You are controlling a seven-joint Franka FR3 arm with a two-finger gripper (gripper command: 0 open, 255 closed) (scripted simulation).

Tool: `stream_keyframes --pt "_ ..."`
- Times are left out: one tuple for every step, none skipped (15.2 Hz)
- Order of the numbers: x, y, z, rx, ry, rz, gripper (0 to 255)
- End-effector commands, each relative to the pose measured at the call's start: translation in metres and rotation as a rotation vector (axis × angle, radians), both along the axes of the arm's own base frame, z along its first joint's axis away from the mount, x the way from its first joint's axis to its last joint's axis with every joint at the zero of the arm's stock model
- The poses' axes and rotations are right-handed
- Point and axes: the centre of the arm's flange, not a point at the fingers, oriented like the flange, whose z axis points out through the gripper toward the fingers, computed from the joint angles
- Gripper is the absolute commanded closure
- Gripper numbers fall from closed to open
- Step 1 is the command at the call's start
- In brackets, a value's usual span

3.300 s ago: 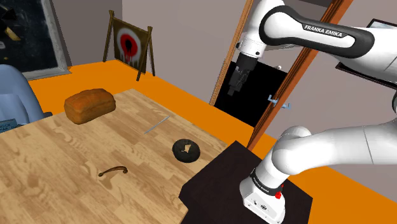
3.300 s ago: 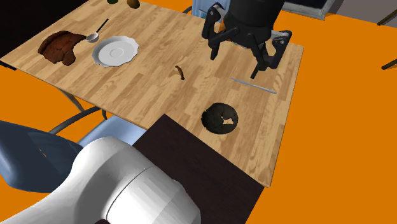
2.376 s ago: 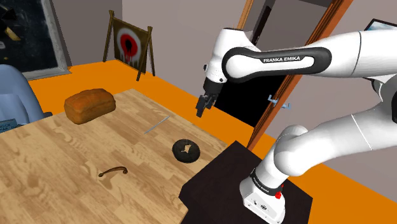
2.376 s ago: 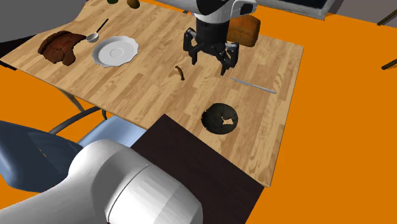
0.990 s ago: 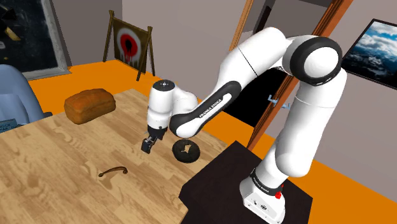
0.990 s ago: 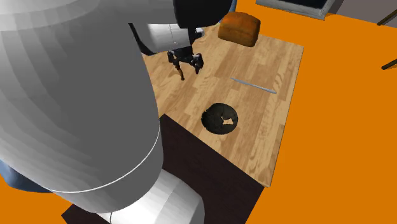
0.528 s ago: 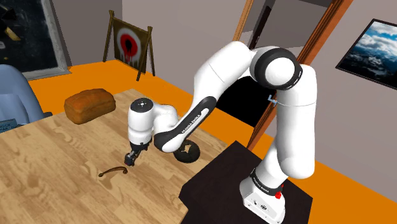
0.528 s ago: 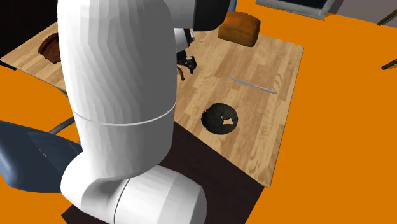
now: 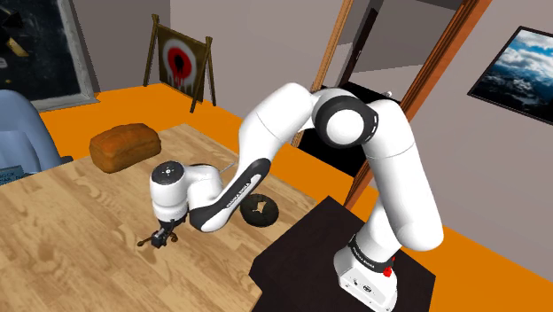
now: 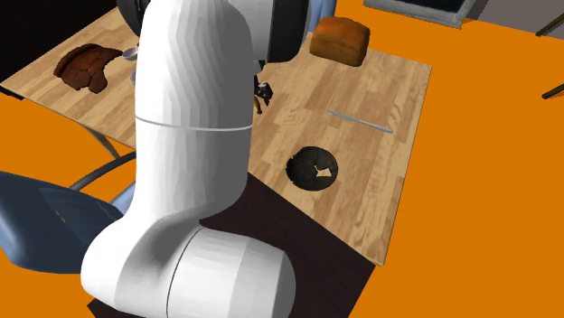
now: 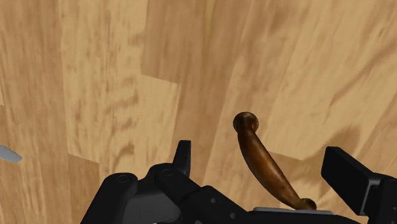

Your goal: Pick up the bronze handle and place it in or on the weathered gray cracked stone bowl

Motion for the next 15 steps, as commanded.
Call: stream_keyframes --pt "0.003 0.001 -0.013 -0.002 -0.002 0.001 0" --pt "0.004 0.0 -0.018 -0.002 -0.002 0.001 0" --pt "0.005 -0.001 -0.023 -0.002 -0.002 0.001 0" --pt "0.005 -0.001 -0.028 -0.002 -0.002 0.001 0" --pt "0.006 -0.002 -0.033 -0.002 -0.002 0.001 0" --pt "0.008 -0.003 -0.041 -0.002 -0.002 0.001 0" --pt "0.008 -0.003 -0.041 -0.002 -0.002 0.001 0" --pt "0.008 -0.003 -0.041 -0.002 -0.002 0.001 0" --pt "0.008 -0.003 -0.041 -0.002 -0.002 0.001 0" --pt "0.008 -0.003 -0.041 -0.002 -0.002 0.001 0" --pt "0.008 -0.003 -0.041 -0.002 -0.002 0.001 0" --pt "0.008 -0.003 -0.041 -0.002 -0.002 0.001 0" --pt "0.008 -0.003 -0.041 -0.002 -0.002 0.001 0" --pt "0.008 -0.003 -0.041 -0.002 -0.002 0.001 0" --pt "0.008 -0.003 -0.041 -0.002 -0.002 0.001 255"
